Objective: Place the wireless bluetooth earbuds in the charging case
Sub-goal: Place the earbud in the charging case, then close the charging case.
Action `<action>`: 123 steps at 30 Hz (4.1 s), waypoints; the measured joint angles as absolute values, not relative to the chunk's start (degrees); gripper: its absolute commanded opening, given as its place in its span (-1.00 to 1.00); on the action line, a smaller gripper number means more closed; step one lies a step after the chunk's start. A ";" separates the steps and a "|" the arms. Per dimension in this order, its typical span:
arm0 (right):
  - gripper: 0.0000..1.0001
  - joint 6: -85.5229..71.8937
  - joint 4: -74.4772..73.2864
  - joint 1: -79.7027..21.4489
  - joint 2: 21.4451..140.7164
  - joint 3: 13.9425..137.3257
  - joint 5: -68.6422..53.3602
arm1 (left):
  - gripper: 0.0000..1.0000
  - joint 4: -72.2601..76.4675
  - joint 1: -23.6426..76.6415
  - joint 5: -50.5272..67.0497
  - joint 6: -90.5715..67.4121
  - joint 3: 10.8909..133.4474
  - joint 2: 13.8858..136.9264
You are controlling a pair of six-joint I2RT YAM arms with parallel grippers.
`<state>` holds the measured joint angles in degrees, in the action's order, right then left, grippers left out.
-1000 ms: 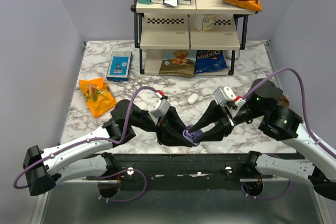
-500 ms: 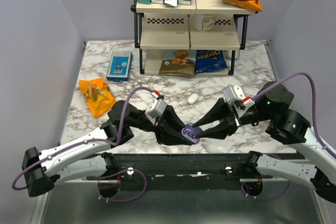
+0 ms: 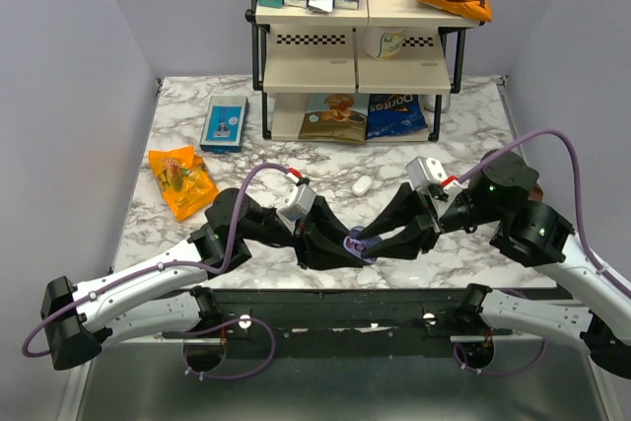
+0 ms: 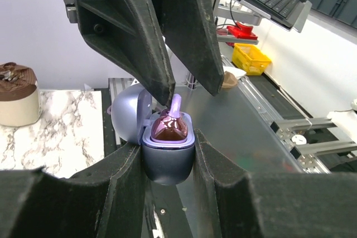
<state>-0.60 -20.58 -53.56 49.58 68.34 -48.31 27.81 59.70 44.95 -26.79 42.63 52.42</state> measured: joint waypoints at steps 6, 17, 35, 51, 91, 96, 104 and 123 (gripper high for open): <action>-0.31 -0.60 -20.64 -53.56 50.11 68.34 -48.58 | -0.97 27.14 59.70 44.10 -25.98 42.63 52.38; -0.49 -0.56 -20.93 -53.54 50.19 68.34 -47.24 | -0.97 26.44 59.70 43.38 -25.43 42.63 52.05; -0.89 -0.95 -23.73 -53.56 50.19 68.34 -41.30 | -0.97 25.04 59.70 39.31 -24.38 42.63 51.68; -0.18 -1.69 -24.29 -53.56 49.67 68.31 -38.04 | -0.98 24.25 59.57 35.33 -23.09 42.63 51.31; -0.50 -5.63 -29.39 -53.56 51.57 72.93 -29.08 | -1.00 22.74 59.66 29.95 -19.05 42.63 51.00; -0.59 -5.50 -30.09 -53.56 52.16 73.03 -29.08 | -1.00 22.41 59.66 29.45 -18.81 42.63 51.00; -0.55 -5.02 -31.27 -53.56 52.80 73.06 -28.80 | -1.00 22.13 59.75 29.39 -18.61 42.63 51.05; -0.54 -7.14 -30.63 -53.63 47.46 75.66 -15.53 | -1.00 22.22 59.75 28.34 -18.17 41.85 51.05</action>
<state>-7.14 -30.63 -53.63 47.46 75.66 -15.53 22.22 59.75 28.34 -18.17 41.85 51.05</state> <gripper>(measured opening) 0.358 0.403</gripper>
